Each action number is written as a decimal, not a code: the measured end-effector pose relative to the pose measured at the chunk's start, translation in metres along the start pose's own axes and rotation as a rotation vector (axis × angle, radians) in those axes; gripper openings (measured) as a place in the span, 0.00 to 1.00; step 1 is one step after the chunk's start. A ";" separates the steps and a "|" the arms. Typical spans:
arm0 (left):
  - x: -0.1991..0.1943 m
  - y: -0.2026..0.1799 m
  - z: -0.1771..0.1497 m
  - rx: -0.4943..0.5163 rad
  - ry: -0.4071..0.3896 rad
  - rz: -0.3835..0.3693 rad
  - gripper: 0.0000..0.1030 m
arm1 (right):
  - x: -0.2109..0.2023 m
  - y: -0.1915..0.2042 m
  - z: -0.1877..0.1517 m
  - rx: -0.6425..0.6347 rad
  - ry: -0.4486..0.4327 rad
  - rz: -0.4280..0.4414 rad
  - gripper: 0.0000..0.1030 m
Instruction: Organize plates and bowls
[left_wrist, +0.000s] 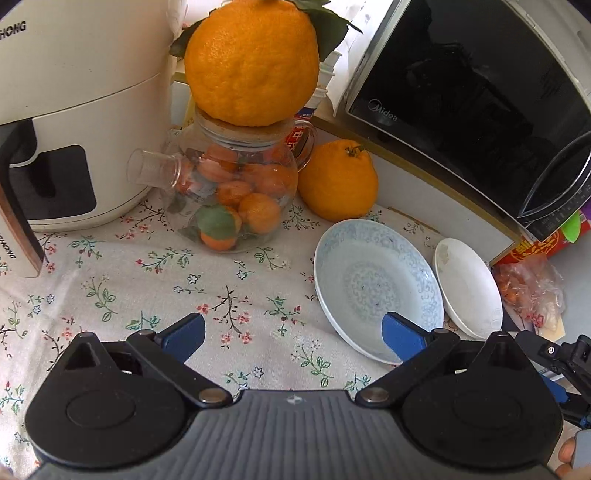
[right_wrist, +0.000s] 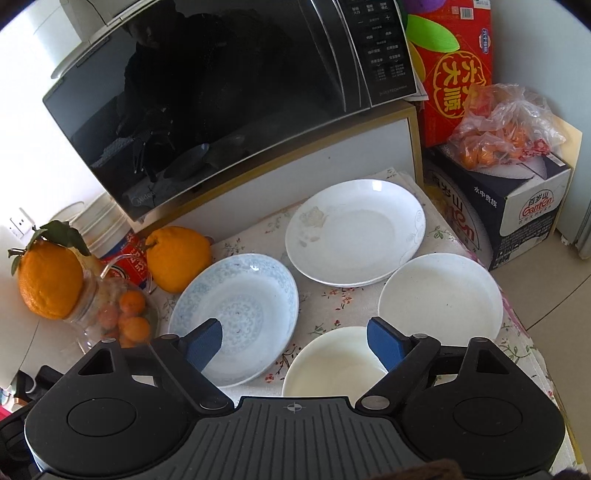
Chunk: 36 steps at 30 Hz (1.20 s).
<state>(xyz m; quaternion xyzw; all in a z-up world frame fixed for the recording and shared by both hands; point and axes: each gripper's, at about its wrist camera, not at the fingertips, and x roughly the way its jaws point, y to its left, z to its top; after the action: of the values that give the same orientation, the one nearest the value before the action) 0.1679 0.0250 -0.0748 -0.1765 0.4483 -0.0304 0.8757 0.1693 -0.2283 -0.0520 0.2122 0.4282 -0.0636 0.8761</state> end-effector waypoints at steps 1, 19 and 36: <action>0.005 -0.002 0.001 -0.001 0.002 0.003 0.99 | 0.004 -0.001 0.001 0.005 0.006 0.006 0.83; 0.083 -0.014 0.014 -0.005 0.061 0.033 0.71 | 0.095 0.006 0.010 0.008 0.153 0.001 0.42; 0.106 -0.031 0.009 0.111 0.049 -0.018 0.18 | 0.128 0.017 0.003 -0.076 0.186 -0.065 0.18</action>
<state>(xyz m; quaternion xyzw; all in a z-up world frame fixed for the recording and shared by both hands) 0.2417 -0.0234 -0.1414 -0.1308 0.4656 -0.0673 0.8727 0.2570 -0.2051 -0.1447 0.1698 0.5163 -0.0557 0.8375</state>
